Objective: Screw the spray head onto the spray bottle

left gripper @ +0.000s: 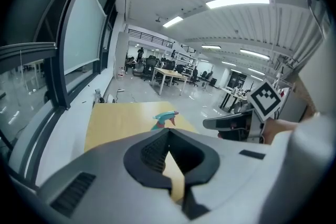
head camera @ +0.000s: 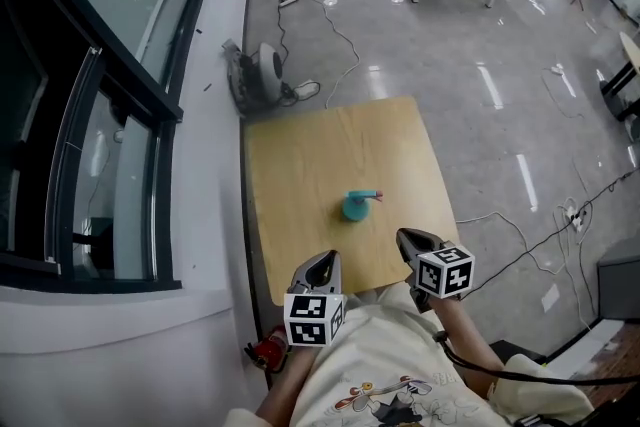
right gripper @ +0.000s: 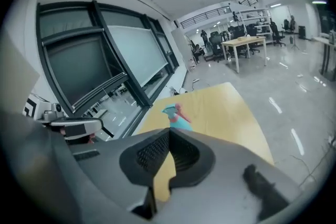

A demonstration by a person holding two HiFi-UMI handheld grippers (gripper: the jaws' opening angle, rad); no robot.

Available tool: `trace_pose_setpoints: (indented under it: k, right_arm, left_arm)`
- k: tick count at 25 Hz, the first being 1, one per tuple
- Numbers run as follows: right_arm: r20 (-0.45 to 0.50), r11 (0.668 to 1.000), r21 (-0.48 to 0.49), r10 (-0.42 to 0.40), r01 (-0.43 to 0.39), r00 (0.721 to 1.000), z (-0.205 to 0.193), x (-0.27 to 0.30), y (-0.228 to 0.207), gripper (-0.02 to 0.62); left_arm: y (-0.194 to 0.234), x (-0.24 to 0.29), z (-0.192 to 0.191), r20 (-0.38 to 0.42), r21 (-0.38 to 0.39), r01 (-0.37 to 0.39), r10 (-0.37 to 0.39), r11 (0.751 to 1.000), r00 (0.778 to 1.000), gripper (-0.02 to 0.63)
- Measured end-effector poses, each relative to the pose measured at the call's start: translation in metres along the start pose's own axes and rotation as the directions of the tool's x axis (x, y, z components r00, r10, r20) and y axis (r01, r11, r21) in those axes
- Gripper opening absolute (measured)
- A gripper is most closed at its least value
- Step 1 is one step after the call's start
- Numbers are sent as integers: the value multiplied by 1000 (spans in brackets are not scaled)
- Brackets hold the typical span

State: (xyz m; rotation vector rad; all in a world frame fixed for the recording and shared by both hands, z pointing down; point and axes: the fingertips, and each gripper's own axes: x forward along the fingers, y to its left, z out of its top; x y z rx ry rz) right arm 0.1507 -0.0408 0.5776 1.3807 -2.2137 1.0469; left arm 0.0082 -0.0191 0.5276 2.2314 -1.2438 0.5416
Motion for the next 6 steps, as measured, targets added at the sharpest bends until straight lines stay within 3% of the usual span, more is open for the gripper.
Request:
trace_pose_setpoints:
  k: [6]
  right_arm:
    - [23, 997, -75, 34, -33, 999, 12, 0, 21, 6]
  left_arm:
    - [-1, -1, -3, -9, -3, -12, 12, 1000, 1000, 8]
